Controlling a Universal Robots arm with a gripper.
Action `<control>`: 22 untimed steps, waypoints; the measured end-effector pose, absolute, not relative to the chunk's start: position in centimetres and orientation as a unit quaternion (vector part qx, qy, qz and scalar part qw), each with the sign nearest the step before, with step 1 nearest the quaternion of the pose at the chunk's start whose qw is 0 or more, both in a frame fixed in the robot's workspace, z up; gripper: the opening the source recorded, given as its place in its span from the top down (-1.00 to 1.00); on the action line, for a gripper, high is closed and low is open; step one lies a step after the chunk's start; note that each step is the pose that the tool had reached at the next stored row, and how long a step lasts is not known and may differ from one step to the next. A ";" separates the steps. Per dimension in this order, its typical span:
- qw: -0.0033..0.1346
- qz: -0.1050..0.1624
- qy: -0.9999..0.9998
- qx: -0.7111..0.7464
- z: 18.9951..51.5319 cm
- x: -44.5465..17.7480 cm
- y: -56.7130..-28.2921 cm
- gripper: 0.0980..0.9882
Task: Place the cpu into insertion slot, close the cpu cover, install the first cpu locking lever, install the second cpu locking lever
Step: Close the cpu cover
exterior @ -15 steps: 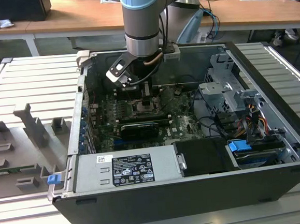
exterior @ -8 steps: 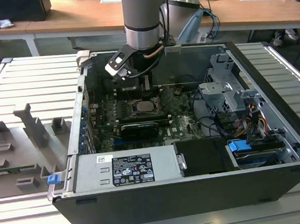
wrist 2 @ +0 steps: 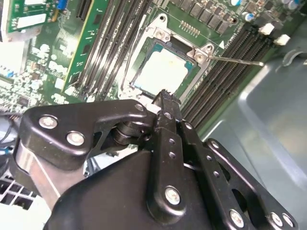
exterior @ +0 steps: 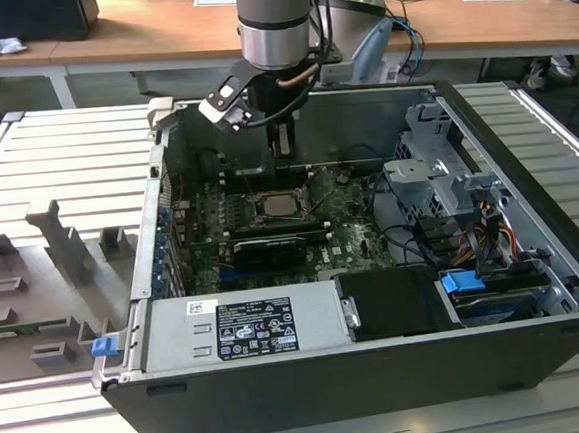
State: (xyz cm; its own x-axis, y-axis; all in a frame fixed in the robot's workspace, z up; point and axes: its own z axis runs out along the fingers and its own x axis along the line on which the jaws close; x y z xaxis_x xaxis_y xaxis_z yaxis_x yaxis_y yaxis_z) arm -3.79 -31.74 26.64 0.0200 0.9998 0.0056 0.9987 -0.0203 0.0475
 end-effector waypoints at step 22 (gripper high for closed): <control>0.012 0.016 0.700 0.714 28.1 -1.3 -32.2 0.98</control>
